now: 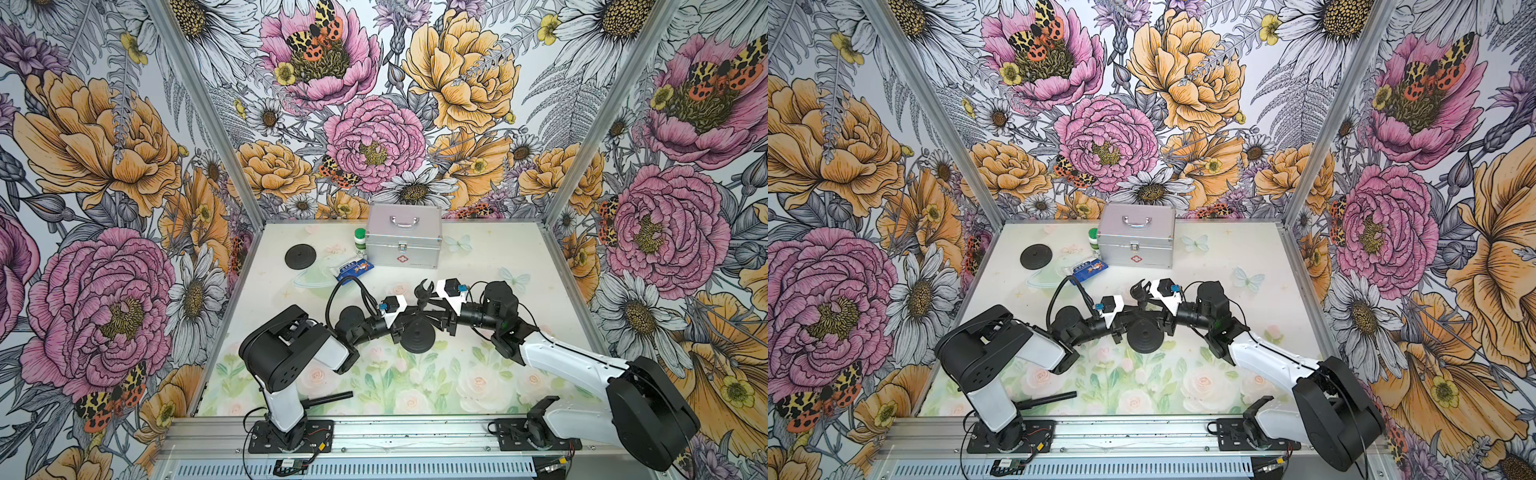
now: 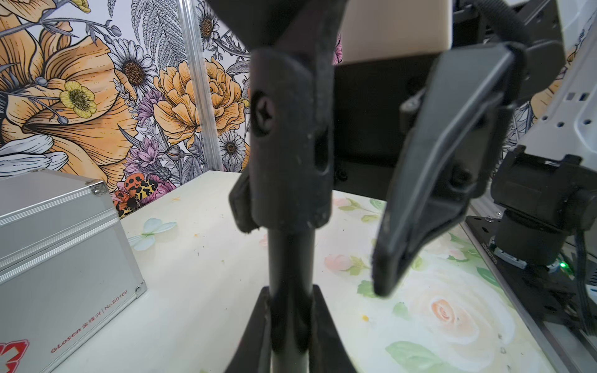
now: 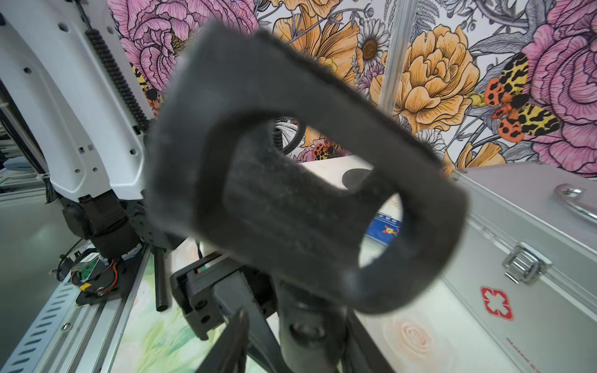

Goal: Assemble a microphone stand
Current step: Hold the microphone stand pole at the microphone stand base.

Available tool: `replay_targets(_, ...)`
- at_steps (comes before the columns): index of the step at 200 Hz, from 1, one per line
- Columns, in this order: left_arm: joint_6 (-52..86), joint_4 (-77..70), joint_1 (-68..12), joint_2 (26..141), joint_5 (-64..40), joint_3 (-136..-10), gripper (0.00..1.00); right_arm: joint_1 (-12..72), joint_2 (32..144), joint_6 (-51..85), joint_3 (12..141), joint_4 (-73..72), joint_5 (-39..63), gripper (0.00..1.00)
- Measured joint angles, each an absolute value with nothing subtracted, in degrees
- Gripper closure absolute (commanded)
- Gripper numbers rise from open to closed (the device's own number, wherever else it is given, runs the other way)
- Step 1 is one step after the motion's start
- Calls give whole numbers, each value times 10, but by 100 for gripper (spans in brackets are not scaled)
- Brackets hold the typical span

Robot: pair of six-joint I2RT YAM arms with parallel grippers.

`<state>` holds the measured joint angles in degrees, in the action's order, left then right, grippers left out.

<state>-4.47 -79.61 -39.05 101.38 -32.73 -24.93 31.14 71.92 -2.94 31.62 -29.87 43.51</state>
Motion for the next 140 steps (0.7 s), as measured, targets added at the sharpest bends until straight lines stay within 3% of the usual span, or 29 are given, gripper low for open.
replay_targets(50,-56,-798,-390,1028,-336,-249,90,310,719,-62,321,-284,439,58)
replay_targets(90,-56,-804,-392,1063,-346,-251,89,303,720,-70,321,-279,438,69)
replay_targets(113,-57,-807,-392,1074,-349,-252,89,304,720,-68,321,-272,432,81)
replay_targets(140,-59,-807,-392,1075,-346,-252,87,304,720,-65,320,-270,425,82)
